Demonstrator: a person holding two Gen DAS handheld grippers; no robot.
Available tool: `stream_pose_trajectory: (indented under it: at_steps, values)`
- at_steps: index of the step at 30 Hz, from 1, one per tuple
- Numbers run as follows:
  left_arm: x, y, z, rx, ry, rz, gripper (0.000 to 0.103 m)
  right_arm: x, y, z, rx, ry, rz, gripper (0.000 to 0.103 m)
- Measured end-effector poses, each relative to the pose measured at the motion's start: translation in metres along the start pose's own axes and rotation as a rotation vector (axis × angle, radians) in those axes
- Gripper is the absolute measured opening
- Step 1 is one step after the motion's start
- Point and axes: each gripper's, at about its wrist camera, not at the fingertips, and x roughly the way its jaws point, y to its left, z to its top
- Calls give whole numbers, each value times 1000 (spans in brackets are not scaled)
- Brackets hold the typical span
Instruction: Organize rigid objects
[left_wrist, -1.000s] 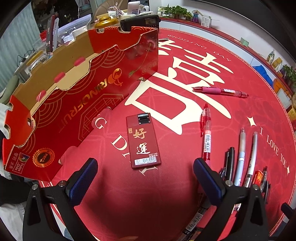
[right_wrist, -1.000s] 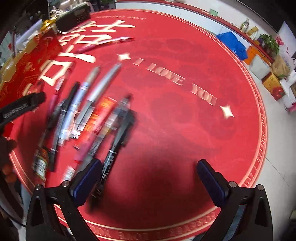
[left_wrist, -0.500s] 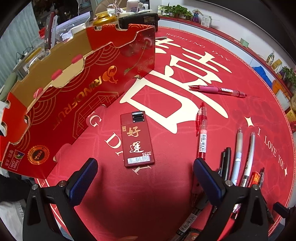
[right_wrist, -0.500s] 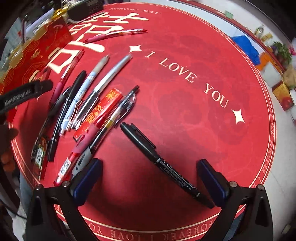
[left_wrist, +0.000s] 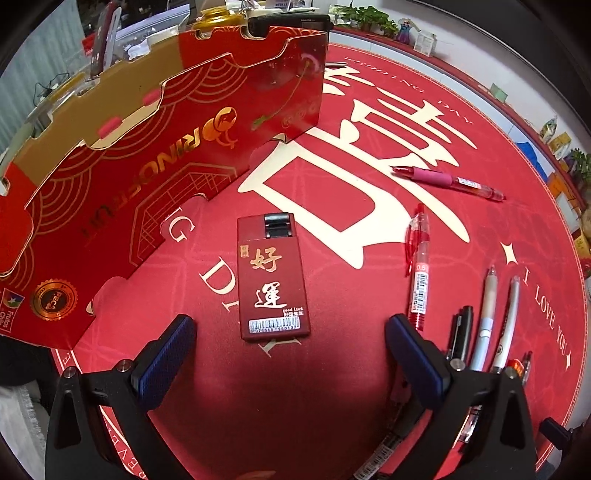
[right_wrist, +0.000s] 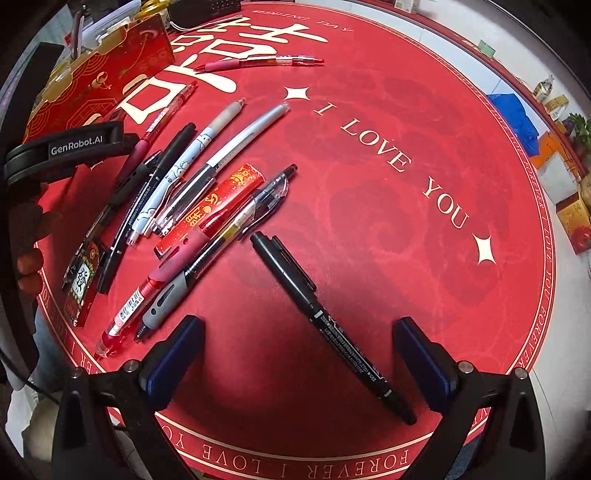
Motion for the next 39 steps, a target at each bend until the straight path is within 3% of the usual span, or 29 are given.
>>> stream_pose_trajectory:
  at_steps: [7, 29, 36, 39]
  values:
    - [-5, 4, 1, 19, -21, 13, 103, 2, -5, 21, -5, -3, 0, 103]
    - [3, 10, 7, 18, -17, -9, 103, 2, -9, 25, -21, -2, 3, 103]
    - [2, 10, 3, 29, -61, -18, 103, -4, -2, 23, -57, -7, 14, 88]
    - [1, 11, 1, 26, -74, -18, 103, -5, -2, 24, -59, -4, 15, 87]
